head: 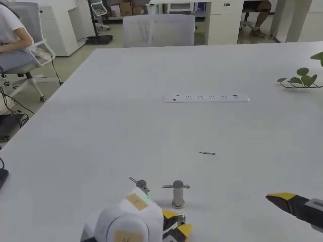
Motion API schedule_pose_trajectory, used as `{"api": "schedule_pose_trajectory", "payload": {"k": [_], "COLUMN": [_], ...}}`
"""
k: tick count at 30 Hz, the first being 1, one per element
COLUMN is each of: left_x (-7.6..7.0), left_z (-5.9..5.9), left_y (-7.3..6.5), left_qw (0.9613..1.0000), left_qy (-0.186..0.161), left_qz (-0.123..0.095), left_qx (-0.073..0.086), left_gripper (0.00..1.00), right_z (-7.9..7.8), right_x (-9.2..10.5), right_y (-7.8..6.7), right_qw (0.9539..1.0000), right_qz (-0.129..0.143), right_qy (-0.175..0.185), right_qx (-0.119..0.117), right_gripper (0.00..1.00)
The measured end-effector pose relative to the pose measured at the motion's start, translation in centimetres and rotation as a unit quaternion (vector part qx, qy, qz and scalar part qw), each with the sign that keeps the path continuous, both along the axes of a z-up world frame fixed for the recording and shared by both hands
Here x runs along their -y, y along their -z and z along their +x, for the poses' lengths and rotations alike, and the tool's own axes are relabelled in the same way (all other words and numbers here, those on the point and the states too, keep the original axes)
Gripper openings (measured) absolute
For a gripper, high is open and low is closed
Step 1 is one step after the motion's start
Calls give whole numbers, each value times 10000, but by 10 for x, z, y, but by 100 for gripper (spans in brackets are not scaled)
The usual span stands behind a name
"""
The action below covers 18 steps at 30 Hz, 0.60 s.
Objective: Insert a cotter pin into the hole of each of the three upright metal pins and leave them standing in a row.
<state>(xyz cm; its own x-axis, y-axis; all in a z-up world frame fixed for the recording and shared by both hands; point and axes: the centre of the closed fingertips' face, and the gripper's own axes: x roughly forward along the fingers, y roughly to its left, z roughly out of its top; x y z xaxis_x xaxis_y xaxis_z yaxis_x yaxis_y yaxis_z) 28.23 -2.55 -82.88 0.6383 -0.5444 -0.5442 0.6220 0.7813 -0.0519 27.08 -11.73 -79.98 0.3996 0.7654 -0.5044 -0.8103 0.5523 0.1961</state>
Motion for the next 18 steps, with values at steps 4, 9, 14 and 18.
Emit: {"api": "schedule_pose_trajectory", "payload": {"k": [4,9,14,18], "left_x": [-1,-1,-4,-7], "left_z": [-1,-4,-8,-14], "left_y": [0,0,1,1], "left_qw": [10000,9998,9991,9979], "left_qy": [55,179,364,573], "left_qz": [50,67,180,250], "left_qx": [18,-32,-85,-137], "left_gripper": [16,20,21,23], "right_z": [0,0,0,0], "right_x": [0,-2,-3,-3], "right_y": [0,0,-1,-1], "right_qw": [10000,10000,10000,10000], "right_qz": [-1,-9,-17,-35], "right_qy": [-12,-35,-49,-58], "right_qx": [0,3,9,3], "right_gripper": [96,96,96,96]}}
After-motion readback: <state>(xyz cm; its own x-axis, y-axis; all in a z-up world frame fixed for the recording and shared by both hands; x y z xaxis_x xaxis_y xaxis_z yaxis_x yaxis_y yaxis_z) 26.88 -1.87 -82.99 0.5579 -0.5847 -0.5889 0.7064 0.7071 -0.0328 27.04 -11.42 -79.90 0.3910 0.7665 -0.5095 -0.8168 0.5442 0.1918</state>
